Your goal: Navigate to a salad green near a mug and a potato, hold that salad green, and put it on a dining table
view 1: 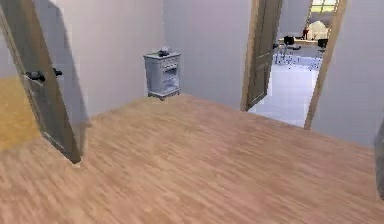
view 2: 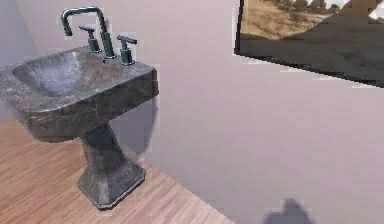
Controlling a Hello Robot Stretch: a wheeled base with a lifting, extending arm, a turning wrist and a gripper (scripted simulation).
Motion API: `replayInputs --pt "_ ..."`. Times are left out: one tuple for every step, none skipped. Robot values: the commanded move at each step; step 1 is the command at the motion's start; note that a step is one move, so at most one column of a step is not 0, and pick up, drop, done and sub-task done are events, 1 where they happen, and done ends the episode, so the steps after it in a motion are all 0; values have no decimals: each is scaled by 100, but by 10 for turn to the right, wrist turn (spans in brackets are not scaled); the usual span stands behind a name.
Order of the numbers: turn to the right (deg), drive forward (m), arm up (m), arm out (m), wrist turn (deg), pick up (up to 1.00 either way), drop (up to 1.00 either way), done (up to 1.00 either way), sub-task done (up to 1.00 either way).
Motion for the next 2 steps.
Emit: replayInputs --pt "60 0 0 0 0 0 0 0 0" --pt "0 65 0 0 0 0 0 0 0"
